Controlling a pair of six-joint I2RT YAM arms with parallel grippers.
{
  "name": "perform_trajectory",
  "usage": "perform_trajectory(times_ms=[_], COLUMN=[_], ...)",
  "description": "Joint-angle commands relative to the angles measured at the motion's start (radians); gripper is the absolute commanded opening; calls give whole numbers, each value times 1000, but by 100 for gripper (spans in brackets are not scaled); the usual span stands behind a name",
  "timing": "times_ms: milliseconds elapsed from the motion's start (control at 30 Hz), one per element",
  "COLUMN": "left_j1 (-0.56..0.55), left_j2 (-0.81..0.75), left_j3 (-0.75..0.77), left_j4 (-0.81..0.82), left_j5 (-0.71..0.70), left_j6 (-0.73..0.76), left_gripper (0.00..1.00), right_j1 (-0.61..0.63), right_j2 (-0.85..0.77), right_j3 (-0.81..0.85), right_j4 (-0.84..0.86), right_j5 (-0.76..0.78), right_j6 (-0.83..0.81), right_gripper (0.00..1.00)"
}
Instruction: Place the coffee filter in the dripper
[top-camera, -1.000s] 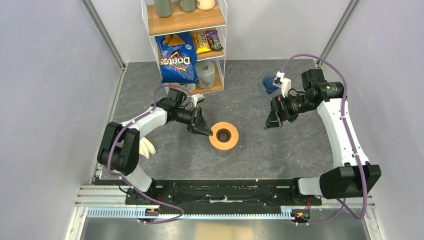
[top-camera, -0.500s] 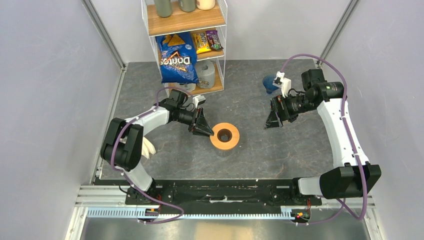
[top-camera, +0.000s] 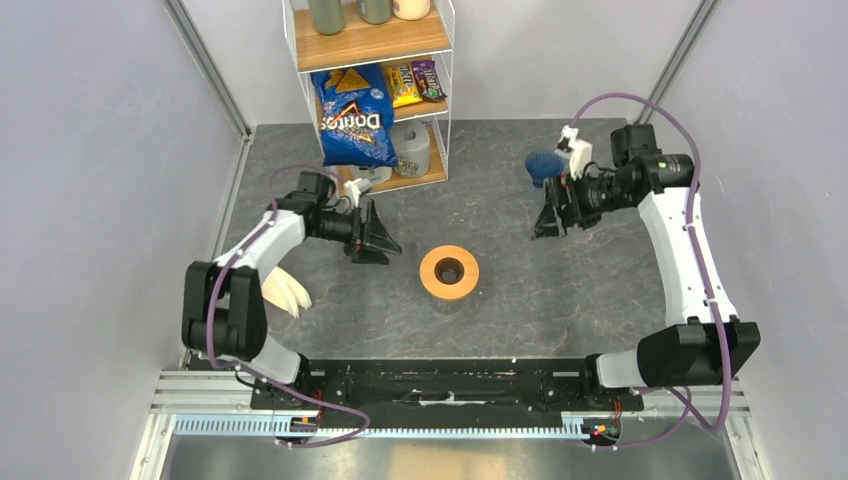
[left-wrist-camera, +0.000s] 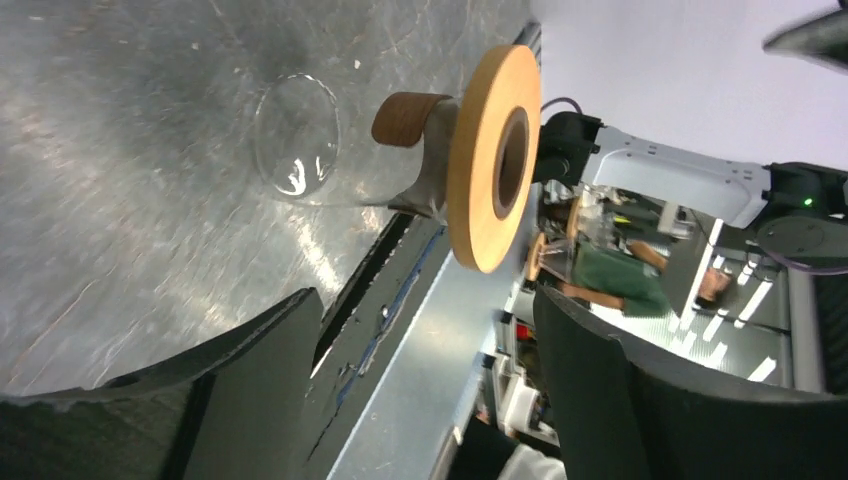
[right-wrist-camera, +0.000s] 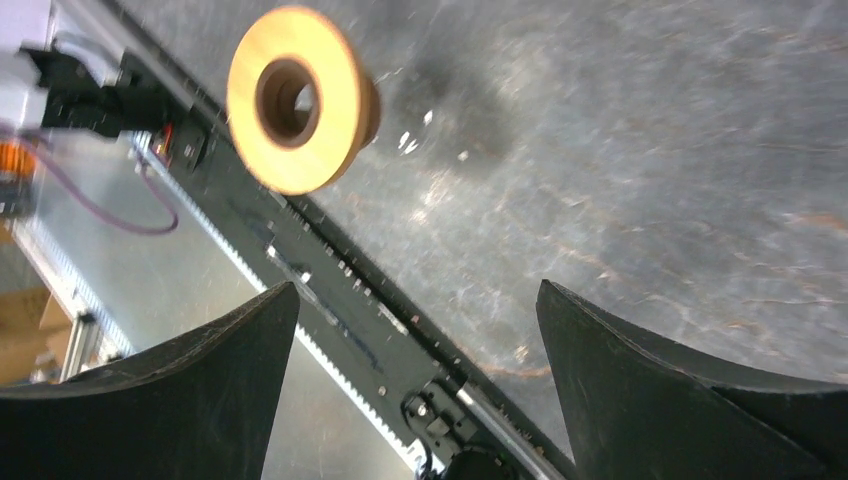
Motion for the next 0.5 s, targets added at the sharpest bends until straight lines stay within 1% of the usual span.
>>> perform_trajectory(times_ms=[0,167,233,333,467], left_j1=[90,160,167,169,169], left_j2=[-188,-325,-381,-475,-555], left_j3=[78,162,187,185,165], left_j4=[-160,-166,-148,-96,-69], left_j5=[-75,-226,-302,-421,-500], left_j6=[186,162,149,138,151], left_gripper=[89,91,92,92,93], right_j1=[-63,-157,-178,-190,-190], right_j2=[51,178,237,322,442], right_j3=[85,170,216,259,309], right_j4=[185,362,413,495,571], right_j5=[114,289,365,447,471], right_j6=[177,366,431,486,525], right_gripper=[97,95,94,92,87])
